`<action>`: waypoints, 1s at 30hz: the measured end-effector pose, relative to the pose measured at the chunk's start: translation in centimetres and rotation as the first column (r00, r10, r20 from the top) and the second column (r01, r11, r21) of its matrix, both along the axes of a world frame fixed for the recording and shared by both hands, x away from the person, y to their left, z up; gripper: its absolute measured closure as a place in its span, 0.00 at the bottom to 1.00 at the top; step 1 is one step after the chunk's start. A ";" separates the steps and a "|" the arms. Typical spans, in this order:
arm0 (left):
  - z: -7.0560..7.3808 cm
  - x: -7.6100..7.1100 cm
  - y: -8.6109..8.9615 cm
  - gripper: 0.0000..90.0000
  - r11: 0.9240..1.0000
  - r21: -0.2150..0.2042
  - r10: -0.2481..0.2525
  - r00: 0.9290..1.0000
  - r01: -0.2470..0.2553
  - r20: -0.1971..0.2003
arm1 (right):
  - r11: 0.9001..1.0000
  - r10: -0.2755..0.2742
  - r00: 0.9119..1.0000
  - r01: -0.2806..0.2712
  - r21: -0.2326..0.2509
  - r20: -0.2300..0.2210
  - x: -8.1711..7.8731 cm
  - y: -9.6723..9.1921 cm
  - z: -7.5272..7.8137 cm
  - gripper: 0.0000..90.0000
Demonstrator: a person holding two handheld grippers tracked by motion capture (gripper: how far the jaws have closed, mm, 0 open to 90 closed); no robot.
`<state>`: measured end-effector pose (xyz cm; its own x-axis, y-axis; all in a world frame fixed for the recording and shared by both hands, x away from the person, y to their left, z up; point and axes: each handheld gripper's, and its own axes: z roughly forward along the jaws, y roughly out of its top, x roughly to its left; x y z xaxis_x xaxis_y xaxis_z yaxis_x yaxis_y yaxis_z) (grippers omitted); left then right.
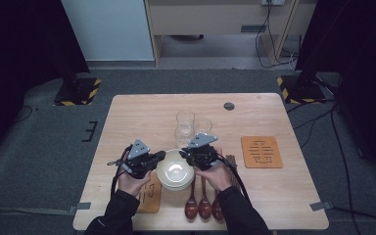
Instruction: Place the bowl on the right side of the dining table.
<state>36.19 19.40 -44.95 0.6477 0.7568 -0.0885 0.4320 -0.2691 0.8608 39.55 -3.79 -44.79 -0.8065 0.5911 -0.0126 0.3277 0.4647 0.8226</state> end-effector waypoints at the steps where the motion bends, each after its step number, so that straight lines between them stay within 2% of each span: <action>1: 0.0 0.0 0.0 0.96 1.000 -0.001 -0.001 1.000 0.001 0.000 | 1.000 0.000 1.000 0.000 0.000 0.000 0.0 0.0 0.0 0.89; 2: 0.0 0.0 0.0 0.96 1.000 -0.004 -0.001 1.000 0.001 0.000 | 1.000 0.005 1.000 -0.005 -0.018 0.010 0.0 0.2 0.1 0.91; 7: -0.1 0.1 0.1 0.96 1.000 -0.005 -0.016 1.000 0.016 0.005 | 0.999 0.024 1.000 -0.024 -0.029 0.013 0.0 0.1 0.3 0.93; 10: -0.3 0.3 0.2 0.96 0.999 -0.013 -0.032 0.999 0.032 0.005 | 0.999 0.046 0.999 -0.046 0.009 -0.003 0.1 -0.5 0.4 0.95; 16: -0.5 0.5 0.4 0.95 0.999 -0.025 -0.047 0.999 0.047 -0.006 | 0.999 0.050 0.999 -0.050 0.007 0.005 0.0 -0.6 0.6 0.96; 20: -0.6 0.6 0.2 0.93 0.998 -0.026 -0.052 0.999 0.052 -0.013 | 0.999 0.047 0.999 -0.047 -0.011 0.015 -0.1 -0.5 0.9 0.96; 23: -0.7 0.7 0.0 0.89 0.998 -0.023 -0.060 0.998 0.059 -0.016 | 0.999 0.052 0.999 -0.052 0.006 0.017 -0.2 -0.6 1.4 0.96; 26: -0.5 0.6 -0.2 0.90 0.998 -0.019 -0.062 0.998 0.062 -0.005 | 0.998 0.060 0.998 -0.061 0.022 0.026 -0.4 -0.6 2.0 0.96; 30: -0.1 0.3 0.0 0.91 0.999 -0.014 -0.044 0.999 0.044 -0.011 | 0.998 0.061 0.997 -0.062 0.030 0.037 -0.5 -0.5 2.2 0.96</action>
<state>36.53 19.36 -45.09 0.6792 0.7262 -0.1064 0.4295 -0.2758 0.8599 39.04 -4.31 -42.55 -0.8407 0.5410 -0.0242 0.2695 0.4568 0.8478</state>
